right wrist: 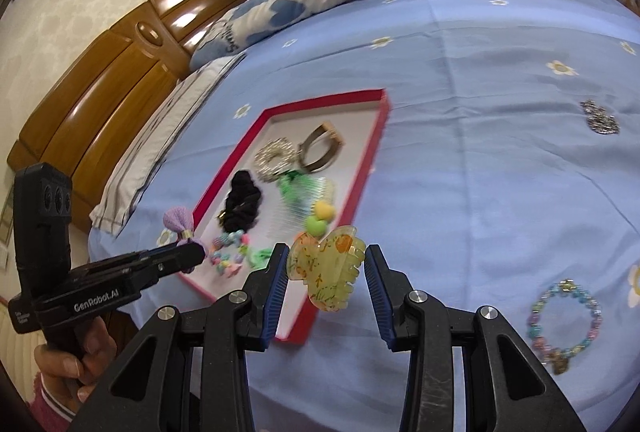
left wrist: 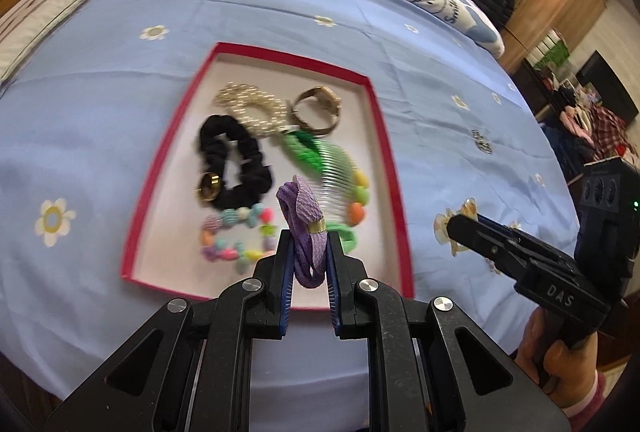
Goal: Organize jewelry
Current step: 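Carry the purple hair tie into the tray with the left tool while the right tool places the clip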
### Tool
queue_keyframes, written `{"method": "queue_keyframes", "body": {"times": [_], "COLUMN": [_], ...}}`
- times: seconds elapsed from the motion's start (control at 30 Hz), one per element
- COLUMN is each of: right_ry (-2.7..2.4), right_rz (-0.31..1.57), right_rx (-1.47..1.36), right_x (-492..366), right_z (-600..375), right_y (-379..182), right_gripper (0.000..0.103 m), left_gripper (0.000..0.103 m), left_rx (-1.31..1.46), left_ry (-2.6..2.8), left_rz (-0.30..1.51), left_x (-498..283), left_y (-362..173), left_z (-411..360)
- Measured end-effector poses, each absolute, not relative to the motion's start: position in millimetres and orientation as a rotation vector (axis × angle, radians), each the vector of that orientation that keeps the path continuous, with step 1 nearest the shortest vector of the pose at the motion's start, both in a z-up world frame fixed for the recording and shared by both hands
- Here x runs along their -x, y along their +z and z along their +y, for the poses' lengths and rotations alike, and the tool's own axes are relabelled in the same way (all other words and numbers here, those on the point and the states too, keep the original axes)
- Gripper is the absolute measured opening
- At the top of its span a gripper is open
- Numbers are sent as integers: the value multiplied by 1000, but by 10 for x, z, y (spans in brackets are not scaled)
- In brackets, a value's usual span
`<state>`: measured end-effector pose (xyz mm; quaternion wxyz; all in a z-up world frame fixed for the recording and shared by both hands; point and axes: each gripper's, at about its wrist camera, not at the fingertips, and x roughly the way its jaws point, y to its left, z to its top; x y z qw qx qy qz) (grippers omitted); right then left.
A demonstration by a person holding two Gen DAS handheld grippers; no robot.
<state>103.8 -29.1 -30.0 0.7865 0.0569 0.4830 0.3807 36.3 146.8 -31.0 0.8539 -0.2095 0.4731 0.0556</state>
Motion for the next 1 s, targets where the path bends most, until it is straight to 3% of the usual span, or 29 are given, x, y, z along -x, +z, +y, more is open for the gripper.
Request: {"method": "queue_keyframes", "body": {"times": [1.0], "right_ry": [912], "right_rz": [1158], "right_rx": [68], "right_x": [-941], "right_z": [529], "right_y": [-656], "right_gripper": [39], "left_gripper": [16], "left_rx": [391], "left_ry": [200], "left_rz": [1123], "left_x": [-381], "left_y": [-750], "left_z": [1712]}}
